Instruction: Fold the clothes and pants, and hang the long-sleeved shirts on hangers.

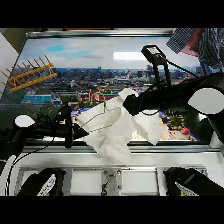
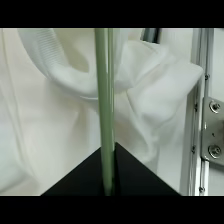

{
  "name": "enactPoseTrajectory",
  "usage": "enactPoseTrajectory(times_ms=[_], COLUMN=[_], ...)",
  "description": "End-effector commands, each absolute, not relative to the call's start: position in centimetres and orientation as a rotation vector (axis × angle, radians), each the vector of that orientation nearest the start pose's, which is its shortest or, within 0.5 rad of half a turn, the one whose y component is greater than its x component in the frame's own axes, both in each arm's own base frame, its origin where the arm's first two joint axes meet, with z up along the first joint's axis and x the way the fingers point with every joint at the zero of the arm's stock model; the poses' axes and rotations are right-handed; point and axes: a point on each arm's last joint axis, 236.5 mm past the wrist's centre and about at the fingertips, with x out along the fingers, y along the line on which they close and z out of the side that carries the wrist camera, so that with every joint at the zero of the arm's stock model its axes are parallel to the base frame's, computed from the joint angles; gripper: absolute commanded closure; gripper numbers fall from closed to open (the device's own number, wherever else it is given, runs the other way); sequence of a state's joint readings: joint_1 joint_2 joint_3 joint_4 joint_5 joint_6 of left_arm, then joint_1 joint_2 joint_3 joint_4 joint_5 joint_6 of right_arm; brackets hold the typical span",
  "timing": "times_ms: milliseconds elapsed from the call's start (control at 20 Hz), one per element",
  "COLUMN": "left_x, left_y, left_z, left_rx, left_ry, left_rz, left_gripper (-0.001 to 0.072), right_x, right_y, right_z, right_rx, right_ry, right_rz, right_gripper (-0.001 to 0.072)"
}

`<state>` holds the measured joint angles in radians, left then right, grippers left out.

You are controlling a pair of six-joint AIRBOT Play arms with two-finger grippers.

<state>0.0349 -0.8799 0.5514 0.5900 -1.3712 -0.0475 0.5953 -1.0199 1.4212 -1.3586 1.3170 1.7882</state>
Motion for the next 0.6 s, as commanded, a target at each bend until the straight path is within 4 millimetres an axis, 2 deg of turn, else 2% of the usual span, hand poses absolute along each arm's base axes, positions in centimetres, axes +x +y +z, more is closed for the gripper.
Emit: enactPoseTrajectory(times_ms=[0,250,550], left_x=[21.8,21.8,22.0], left_y=[-19.4,-20.1,-20.1], left_z=[3.1,1.7,0.8], left_rx=[0.182,0.105,0.080], left_ry=[0.628,0.644,0.669], left_rz=[-1.343,-1.418,-1.420], left_gripper=[0.0692,0.0693,0.0693], right_x=[27.5,28.5,29.5], right_y=[22.1,21.5,22.3], right_z=[18.7,17.6,15.0], right_rx=[0.032,0.045,0.036], right_ry=[1.052,1.079,1.147], right_rz=[0.506,0.433,0.408], right_gripper=[0.0201,0.0202,0.0202])
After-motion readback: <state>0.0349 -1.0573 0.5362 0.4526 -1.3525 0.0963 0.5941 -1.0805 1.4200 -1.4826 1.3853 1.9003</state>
